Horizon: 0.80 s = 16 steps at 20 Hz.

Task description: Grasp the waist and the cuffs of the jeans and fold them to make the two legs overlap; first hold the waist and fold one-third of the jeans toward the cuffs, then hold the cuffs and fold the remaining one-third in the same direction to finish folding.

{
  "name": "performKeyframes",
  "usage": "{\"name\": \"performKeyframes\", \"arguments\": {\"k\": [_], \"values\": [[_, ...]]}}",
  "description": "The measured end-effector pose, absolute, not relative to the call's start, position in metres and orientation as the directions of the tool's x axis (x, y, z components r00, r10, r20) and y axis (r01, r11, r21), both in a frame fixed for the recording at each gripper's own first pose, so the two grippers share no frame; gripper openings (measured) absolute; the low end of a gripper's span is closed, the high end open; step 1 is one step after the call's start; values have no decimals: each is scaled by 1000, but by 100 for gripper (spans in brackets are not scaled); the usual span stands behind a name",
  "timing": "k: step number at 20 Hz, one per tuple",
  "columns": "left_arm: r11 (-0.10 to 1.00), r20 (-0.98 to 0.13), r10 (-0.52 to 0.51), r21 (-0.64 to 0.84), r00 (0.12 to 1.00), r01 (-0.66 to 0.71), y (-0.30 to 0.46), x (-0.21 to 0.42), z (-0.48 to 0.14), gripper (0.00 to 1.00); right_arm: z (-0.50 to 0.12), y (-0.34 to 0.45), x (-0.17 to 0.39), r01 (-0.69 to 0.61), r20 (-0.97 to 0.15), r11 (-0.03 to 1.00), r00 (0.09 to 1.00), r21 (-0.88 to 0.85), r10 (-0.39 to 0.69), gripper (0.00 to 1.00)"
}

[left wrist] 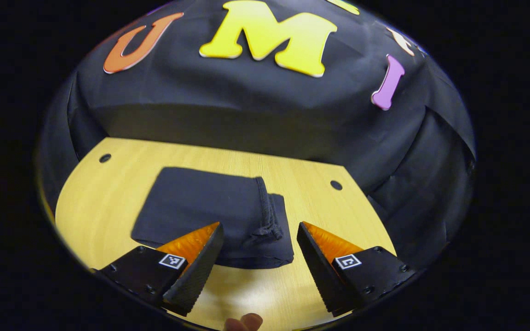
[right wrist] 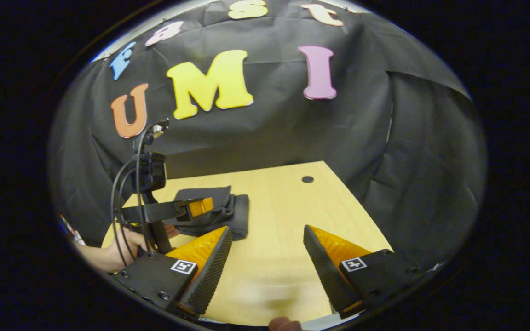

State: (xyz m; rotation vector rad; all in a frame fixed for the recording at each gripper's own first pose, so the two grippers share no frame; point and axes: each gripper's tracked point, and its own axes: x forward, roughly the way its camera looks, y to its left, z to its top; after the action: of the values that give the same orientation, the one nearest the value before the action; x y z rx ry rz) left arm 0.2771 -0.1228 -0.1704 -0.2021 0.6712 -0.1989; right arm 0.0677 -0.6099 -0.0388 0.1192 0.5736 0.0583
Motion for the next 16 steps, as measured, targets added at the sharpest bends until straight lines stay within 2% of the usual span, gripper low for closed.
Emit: {"name": "performKeyframes", "arguments": {"k": [5,6,7,9,12,16], "values": [[985,-355,-163,-115,921,130,-36,251,-38,100,36,-552,85,-118,-329,985,932,122,153,98],[989,-302,-140,-87,943,119,-19,244,-11,99,51,-543,85,-127,-281,985,947,117,156,98],[992,-256,-123,-66,959,110,-1,235,16,98,66,-531,85,-140,-240,984,957,112,164,92],[996,-194,-81,-40,978,75,21,209,54,98,89,-507,77,-167,-173,981,968,104,183,92],[1000,-90,-20,1,996,20,49,184,91,98,113,-484,61,-174,-84,982,980,73,179,92],[999,-56,28,22,998,-27,68,146,103,98,123,-461,28,-189,-6,979,982,81,190,92]]}}
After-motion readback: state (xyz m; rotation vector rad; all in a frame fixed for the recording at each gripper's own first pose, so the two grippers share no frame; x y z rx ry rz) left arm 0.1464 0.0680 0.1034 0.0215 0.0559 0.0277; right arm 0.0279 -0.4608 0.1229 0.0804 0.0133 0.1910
